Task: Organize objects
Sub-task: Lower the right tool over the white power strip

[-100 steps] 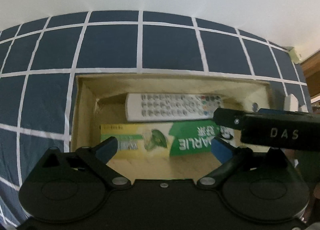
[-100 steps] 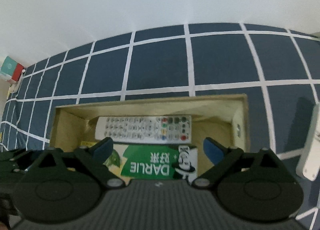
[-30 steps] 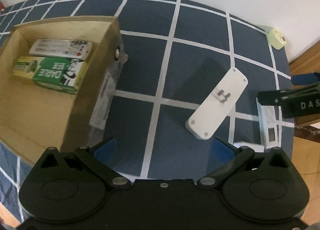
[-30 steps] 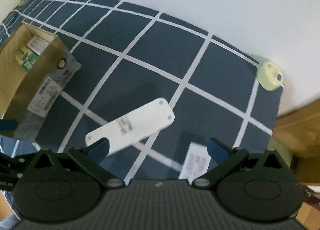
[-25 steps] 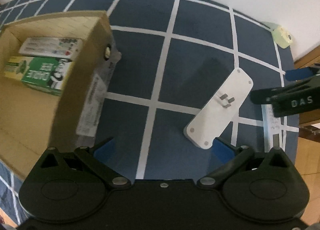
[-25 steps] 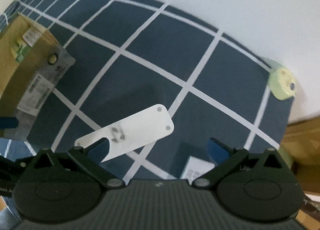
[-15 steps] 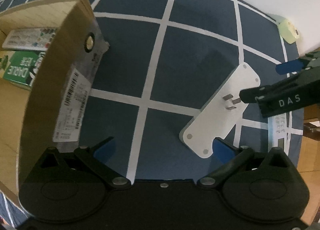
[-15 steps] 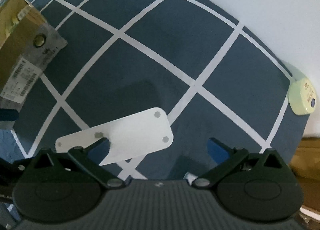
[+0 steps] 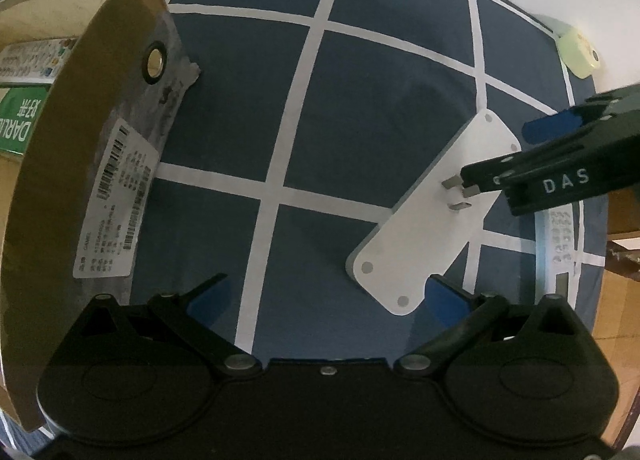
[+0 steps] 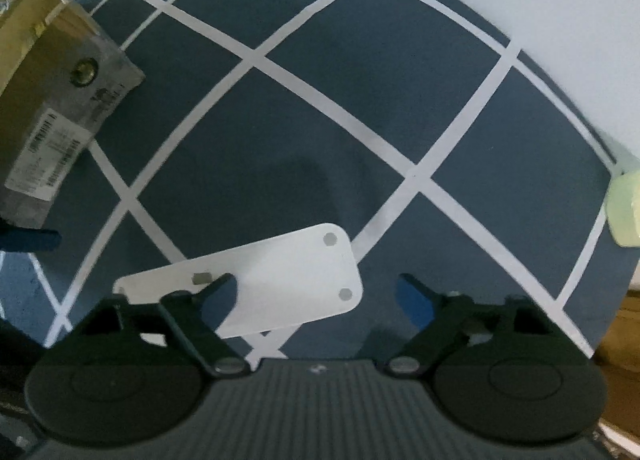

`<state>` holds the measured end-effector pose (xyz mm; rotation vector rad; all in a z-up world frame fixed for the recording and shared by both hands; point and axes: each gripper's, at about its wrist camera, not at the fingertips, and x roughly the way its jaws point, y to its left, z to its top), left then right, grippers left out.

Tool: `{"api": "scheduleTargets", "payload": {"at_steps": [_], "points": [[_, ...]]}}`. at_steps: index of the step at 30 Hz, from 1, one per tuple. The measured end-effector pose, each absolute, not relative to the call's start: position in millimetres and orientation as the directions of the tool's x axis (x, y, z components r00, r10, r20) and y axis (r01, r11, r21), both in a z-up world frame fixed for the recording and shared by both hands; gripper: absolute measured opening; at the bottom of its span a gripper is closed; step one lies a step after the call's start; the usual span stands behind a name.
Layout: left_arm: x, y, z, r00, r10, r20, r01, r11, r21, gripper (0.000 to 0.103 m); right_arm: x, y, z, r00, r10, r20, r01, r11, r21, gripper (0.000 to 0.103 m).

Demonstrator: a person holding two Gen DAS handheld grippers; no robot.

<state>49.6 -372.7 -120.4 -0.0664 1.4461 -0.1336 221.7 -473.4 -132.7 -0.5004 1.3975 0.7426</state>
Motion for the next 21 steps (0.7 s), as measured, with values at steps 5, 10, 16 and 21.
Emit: {"api": "scheduleTargets", "payload": {"at_steps": [5, 10, 16, 21], "points": [[49.0, -369.0, -121.7, 0.116, -0.144, -0.983, 0.033, 0.989, -0.141, 0.103, 214.6, -474.7, -128.1, 0.008, 0.194, -0.981, -0.715, 0.687, 0.13, 0.066], [46.4, -367.2, -121.6, 0.114, -0.153, -0.982, 0.039, 0.988, -0.149, 0.103, 212.4, -471.8, -128.6, 0.005, 0.189, -0.982, -0.738, 0.663, 0.124, 0.068], [45.5, -363.5, -122.2, 0.115, -0.162, -0.98, 0.029, 0.987, -0.16, 0.103, 216.0, -467.6, -131.5, 0.01, 0.154, -0.988, -0.772, 0.629, 0.091, 0.081], [46.8, -363.4, -124.5, 0.112, -0.166, -0.98, 0.023, 0.986, -0.164, 0.103, 223.7, -472.5, -134.9, -0.037, 0.19, -0.981, -0.782, 0.605, 0.147, 0.082]]}}
